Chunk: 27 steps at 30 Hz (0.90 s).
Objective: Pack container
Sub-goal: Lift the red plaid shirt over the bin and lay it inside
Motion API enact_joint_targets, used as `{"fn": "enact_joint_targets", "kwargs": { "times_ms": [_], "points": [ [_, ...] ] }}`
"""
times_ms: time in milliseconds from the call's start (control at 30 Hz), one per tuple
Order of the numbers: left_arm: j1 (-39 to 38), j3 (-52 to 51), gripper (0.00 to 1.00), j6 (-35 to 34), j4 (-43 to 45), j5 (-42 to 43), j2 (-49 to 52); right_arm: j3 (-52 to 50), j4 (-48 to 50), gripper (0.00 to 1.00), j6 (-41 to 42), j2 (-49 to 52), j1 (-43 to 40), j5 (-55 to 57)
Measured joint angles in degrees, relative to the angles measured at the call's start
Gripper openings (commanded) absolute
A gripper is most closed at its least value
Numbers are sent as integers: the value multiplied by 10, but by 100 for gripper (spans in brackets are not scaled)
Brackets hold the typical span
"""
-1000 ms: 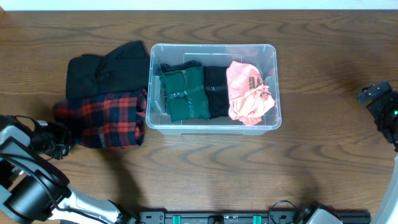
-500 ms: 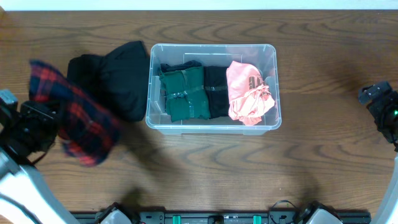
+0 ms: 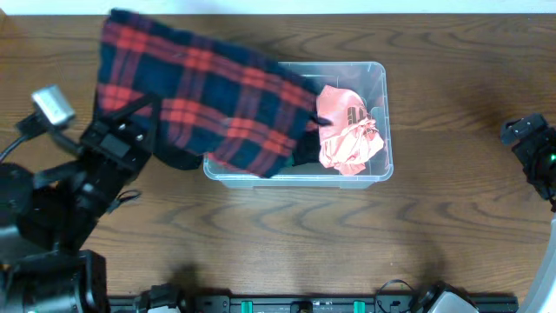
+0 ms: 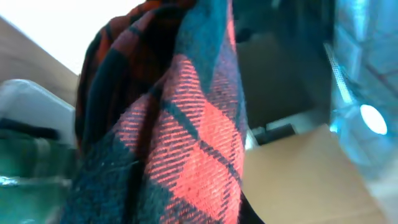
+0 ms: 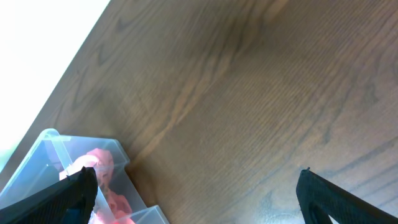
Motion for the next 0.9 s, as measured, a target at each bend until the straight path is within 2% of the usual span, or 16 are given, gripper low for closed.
{"fn": "enact_joint_targets", "kwargs": {
  "times_ms": [233, 367, 633, 767, 900],
  "points": [
    [-256, 0, 6, -43, 122, -214, 90, 0, 0, 99, 0, 0, 0, 0],
    [-362, 0, 6, -50, 176, -324, 184, 0, 0, 99, 0, 0, 0, 0],
    [-467, -1, 6, -73, 264, -424, 356, 0, 0, 99, 0, 0, 0, 0],
    [-498, -1, 6, -88, 252, -464, 401, 0, 0, 99, 0, 0, 0, 0],
    [-512, -1, 6, -94, 189, -513, 418, 0, 0, 99, 0, 0, 0, 0]
  ]
}}
